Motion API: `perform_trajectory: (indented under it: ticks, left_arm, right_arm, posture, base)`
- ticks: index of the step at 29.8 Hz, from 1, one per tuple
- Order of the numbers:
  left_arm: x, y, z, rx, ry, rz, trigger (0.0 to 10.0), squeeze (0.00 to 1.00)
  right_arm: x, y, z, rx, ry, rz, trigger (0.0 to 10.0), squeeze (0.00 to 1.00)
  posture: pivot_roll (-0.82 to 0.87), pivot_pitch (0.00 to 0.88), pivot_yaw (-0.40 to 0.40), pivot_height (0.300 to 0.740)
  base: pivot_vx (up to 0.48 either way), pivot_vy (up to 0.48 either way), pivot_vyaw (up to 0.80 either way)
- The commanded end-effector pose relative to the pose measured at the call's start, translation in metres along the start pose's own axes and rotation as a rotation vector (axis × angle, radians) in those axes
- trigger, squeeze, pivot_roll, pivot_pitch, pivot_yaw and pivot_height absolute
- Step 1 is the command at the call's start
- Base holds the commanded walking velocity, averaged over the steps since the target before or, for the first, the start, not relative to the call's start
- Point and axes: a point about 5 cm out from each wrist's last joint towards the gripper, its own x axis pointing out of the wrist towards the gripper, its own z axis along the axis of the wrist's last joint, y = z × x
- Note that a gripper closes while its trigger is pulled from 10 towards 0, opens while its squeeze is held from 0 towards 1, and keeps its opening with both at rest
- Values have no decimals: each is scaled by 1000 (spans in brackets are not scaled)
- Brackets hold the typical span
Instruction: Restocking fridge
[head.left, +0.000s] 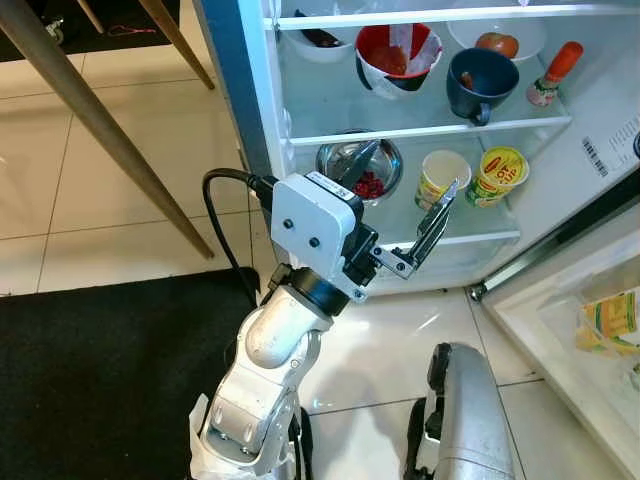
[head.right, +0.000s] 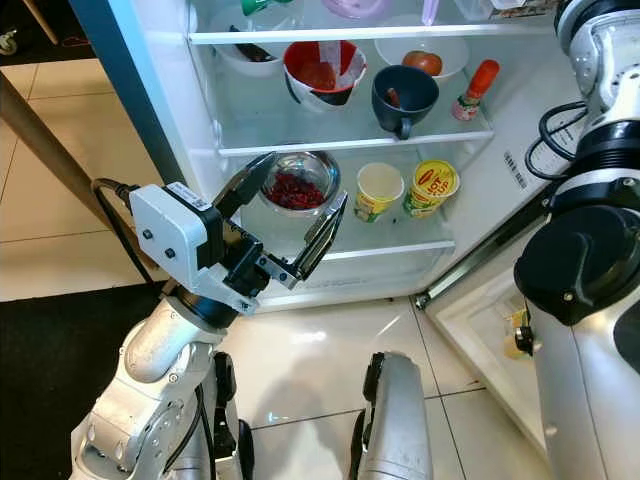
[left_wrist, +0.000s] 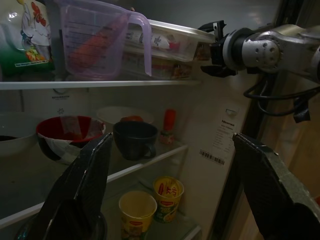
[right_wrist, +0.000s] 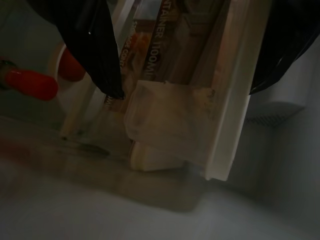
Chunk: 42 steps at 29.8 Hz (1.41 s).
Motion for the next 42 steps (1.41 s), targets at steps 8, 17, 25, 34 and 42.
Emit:
perform_trajectory:
  ticks: [8, 17, 25, 34, 42]
  left_arm:
    - [3, -5, -2, -27, -16, -22, 10000, 0]
    - [4, -6, -2, -33, -26, -30, 10000, 0]
    - [5, -6, -3, -35, -29, -33, 10000, 0]
    - [6, -7, -3, -40, -36, -35, 10000, 0]
    - [6, -7, -2, -37, -37, -32, 10000, 0]
  right_arm:
    - [-10, -34, 11, -75, 47, -144, 10000, 0]
    - [-19, -36, 17, -137, 66, -166, 10000, 0]
    - [-26, -46, 20, -178, 73, -214, 10000, 0]
    - [-30, -46, 16, -183, 85, -217, 10000, 0]
    - [-32, -53, 0, -171, 112, -223, 5765, 0]
  posture:
    - [-1, 413, -1, 556]
    - [-12, 409, 0, 556]
    - [-19, 410, 1, 556]
    - [-26, 408, 0, 556]
    - [-18, 412, -1, 556]
  base:
    - [0, 0, 0]
    - [0, 0, 0]
    - [0, 0, 0]
    - [0, 0, 0]
    - [0, 0, 0]
